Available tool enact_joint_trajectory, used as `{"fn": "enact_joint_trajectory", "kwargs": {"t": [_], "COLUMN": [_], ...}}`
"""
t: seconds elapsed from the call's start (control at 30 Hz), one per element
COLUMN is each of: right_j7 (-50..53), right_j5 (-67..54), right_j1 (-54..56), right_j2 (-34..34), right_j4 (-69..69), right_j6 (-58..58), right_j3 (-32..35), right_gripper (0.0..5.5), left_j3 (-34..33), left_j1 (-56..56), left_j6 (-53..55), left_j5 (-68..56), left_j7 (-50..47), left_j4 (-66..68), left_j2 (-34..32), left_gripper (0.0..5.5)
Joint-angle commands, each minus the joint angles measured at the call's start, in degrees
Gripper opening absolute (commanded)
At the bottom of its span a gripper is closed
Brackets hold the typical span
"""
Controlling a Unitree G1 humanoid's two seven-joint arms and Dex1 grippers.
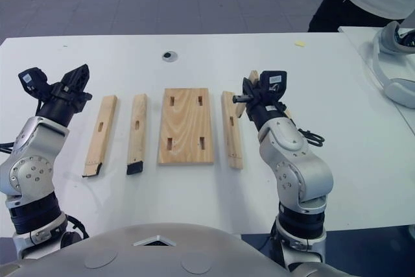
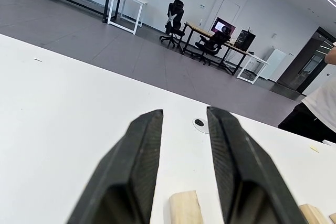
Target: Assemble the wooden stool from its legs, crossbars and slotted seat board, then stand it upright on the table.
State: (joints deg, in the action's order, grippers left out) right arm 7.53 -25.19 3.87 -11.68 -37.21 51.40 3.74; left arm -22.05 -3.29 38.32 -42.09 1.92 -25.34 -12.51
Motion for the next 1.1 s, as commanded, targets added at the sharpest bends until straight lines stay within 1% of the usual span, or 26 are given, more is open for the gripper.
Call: {"fn": "enact_joint_trajectory", "kwargs": {"t": [0.03,0.33,0.67,1.1], "right_j7": [-0.61,0.03,-0.06,-0.64], "right_j5": [2.38,6.74,10.03,11.38], "right_j1": [-1.73,-4.5,-5.0,-6.28], "right_j2": [1.84,6.81,9.14,11.05], "right_j4": [1.59,2.68,4.26,4.74], "right_j6": [-2.94,-6.95,-9.73,-10.04], "right_j3": [-2.03,-3.87,-2.82,-2.79], "right_gripper": [0.41,0.41,0.41,0.41], "left_j3": [0.58,0.75,0.71,0.82], "left_j1": [-1.54,-2.06,-2.83,-2.83], "left_j6": [0.21,0.45,0.15,0.29], "left_j5": [-0.06,-0.06,0.28,0.12], "left_j7": [0.47,1.11,2.1,1.85], "left_j4": [0.78,1.81,3.22,2.8], "left_j2": [-0.83,-1.8,-2.4,-2.34], "left_gripper": [1.5,1.5,1.5,1.5]}}
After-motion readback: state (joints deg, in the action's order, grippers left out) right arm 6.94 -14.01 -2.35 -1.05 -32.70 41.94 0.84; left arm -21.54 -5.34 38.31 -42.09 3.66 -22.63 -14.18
